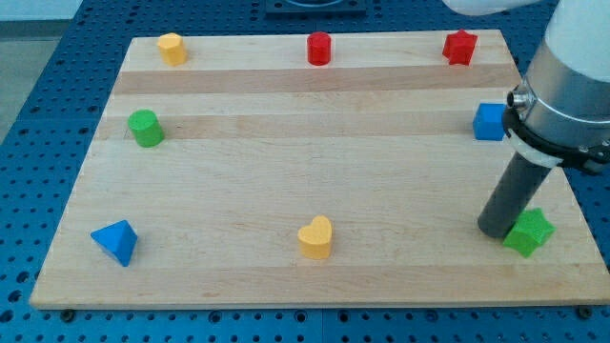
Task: Push the green star a bit up
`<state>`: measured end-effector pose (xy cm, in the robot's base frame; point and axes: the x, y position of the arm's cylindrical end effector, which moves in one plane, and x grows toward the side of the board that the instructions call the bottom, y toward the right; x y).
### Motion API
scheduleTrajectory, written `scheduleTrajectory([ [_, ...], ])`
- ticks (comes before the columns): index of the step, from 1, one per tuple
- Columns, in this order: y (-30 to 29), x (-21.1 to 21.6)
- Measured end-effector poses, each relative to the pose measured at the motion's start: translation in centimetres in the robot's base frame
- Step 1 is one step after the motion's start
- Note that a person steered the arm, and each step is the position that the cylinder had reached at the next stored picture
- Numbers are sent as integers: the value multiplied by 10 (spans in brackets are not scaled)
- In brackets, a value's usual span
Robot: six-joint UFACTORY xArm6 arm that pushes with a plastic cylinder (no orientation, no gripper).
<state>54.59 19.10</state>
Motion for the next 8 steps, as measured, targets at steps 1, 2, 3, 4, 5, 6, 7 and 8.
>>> scheduleTrajectory([
  [1,-2,0],
  [2,-28,6],
  [3,-47,31],
  [4,-44,57],
  [5,-21,57],
  [6,26,57],
  [7,59,47],
  [8,51,26],
])
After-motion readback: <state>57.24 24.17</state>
